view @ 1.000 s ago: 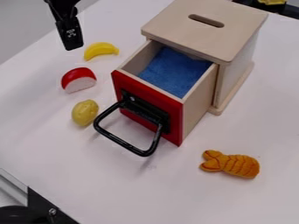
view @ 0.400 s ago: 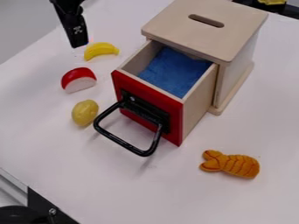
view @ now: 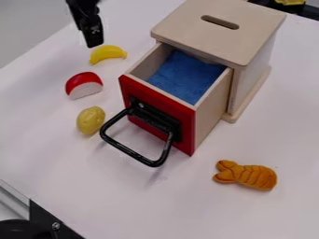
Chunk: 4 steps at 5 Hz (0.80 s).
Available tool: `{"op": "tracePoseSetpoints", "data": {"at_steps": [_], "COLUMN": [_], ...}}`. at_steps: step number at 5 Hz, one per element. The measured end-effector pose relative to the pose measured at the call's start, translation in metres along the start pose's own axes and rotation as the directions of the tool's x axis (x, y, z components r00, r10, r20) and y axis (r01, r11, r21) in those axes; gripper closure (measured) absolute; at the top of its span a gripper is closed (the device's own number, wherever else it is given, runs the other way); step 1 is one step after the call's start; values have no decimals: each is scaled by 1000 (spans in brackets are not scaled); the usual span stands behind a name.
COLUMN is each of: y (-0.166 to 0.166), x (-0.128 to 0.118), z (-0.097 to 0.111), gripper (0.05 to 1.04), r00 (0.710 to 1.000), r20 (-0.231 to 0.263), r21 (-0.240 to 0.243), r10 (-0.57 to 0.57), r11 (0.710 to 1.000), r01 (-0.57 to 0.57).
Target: Take the yellow fruit and put it into the drawer
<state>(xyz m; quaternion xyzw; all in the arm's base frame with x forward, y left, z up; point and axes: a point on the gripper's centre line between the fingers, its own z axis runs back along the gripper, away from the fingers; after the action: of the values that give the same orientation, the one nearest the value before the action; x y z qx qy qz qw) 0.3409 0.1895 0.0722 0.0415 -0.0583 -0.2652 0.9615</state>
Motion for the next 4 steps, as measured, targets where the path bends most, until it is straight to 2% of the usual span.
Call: {"op": "tracePoseSetpoints", "data": {"at_steps": [1,2,3,4], "y": [13,22,21,25], "x": [15,18,15,16], "z": [-24,-41,-65,-68], "gripper": [84,84,84,122], "r00": [999,998,995,995], "r20": [-36,-55,-95,-103], "r21": [-6,-25,-50,-45], "r10": [0,-3,-6,-7], "r11": [1000,1000,999,999], "r01": [0,1,1,2]}}
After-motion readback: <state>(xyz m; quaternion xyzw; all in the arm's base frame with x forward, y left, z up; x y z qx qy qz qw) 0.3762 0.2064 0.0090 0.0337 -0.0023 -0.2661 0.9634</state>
